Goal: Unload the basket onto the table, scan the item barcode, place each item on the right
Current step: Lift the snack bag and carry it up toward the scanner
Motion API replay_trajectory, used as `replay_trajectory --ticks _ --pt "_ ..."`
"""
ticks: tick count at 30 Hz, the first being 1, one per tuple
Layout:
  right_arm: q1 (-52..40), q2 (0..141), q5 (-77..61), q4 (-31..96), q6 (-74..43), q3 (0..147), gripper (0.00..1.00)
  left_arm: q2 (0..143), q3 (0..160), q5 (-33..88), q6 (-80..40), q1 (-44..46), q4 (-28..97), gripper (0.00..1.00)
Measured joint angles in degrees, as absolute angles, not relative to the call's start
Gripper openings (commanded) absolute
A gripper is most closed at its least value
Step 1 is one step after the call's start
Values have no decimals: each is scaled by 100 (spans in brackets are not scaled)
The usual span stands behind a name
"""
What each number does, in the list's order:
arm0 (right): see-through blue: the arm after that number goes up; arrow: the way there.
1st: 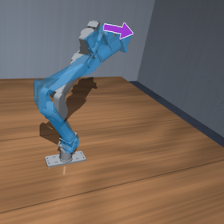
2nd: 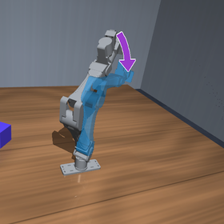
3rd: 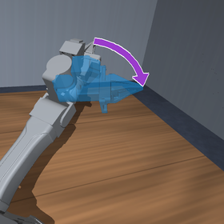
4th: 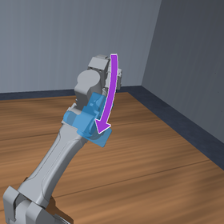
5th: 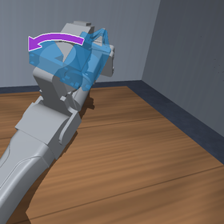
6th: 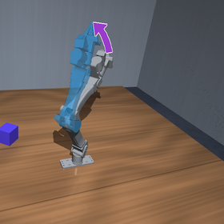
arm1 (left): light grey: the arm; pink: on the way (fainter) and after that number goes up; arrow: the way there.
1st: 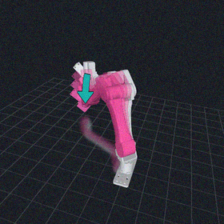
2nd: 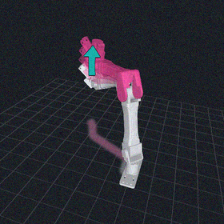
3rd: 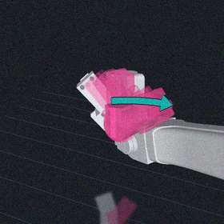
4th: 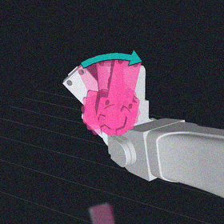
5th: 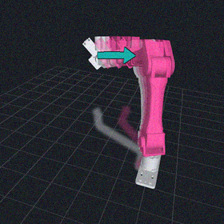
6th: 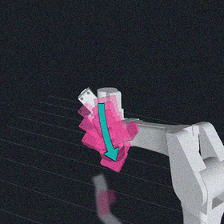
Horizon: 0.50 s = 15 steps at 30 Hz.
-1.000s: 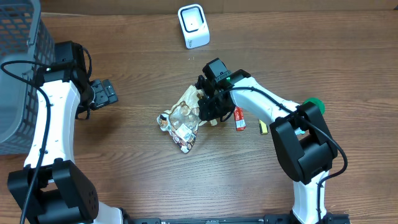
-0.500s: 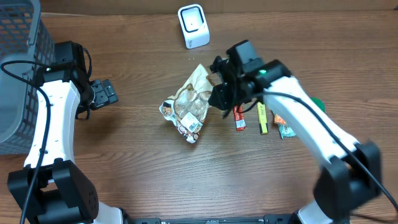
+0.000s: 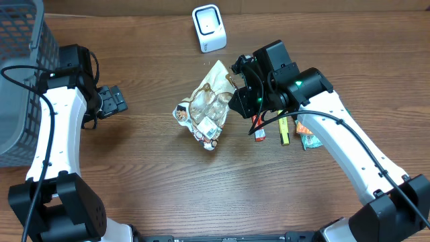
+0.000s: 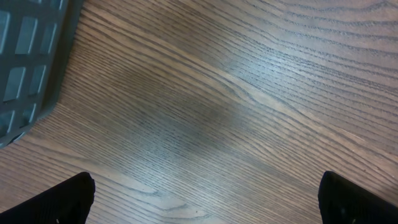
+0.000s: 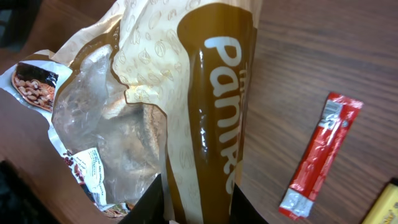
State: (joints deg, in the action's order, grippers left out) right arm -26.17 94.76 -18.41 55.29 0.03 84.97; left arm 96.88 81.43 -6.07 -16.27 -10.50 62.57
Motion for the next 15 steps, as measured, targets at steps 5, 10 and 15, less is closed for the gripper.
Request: replay_trajectory --ticks 5,10,15 --pt "-2617 9478 -1656 5109 -8 8600 3 9688 8143 -607 -1627 -1050 6259 99" --pt "-2617 9478 -913 4456 93 9426 3 9688 8143 -607 -1627 -1050 6257 100" --pt "-2620 9487 47 2456 729 9782 3 9688 8143 -604 -1627 -1050 6261 100"
